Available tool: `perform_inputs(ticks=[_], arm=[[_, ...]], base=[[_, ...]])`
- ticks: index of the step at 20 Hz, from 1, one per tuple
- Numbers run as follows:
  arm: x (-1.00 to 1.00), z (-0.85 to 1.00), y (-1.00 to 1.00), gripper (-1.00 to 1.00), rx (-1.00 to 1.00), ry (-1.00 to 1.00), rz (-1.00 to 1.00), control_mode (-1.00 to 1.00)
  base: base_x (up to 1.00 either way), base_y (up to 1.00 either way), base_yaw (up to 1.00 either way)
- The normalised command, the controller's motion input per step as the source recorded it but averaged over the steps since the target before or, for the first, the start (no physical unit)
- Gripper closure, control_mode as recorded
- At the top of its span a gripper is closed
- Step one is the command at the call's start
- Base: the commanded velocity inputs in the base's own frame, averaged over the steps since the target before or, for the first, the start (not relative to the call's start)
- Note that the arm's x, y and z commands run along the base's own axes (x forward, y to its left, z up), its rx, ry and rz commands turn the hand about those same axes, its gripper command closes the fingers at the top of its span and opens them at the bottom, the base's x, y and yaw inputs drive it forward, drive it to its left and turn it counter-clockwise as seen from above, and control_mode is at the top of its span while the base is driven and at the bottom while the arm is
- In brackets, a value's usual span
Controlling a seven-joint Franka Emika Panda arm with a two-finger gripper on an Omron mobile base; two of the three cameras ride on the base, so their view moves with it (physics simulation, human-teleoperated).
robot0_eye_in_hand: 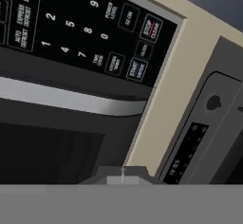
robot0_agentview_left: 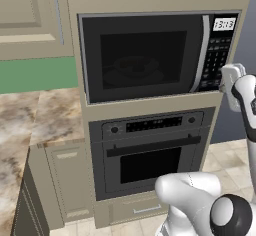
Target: Place the bowl containing the kebab skewer and squash in the microwave. Close the microwave door and press the start button to microwave the meal.
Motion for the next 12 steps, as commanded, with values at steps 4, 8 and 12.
perform_inputs(ticks=[4, 8, 12], arm=[[0.27, -0.21, -0.01, 1.00, 0.06, 0.00, 0.00, -1.00], [0.26, -0.11, -0.13, 1.00, 0.08, -0.01, 0.00, -1.00], [0.27, -0.03, -0.18, 1.00, 0.09, -0.02, 0.00, -1.00]], base=[[0.00, 0.00, 0.00], [0.00, 0.00, 0.00], [0.00, 0.00, 0.00]])
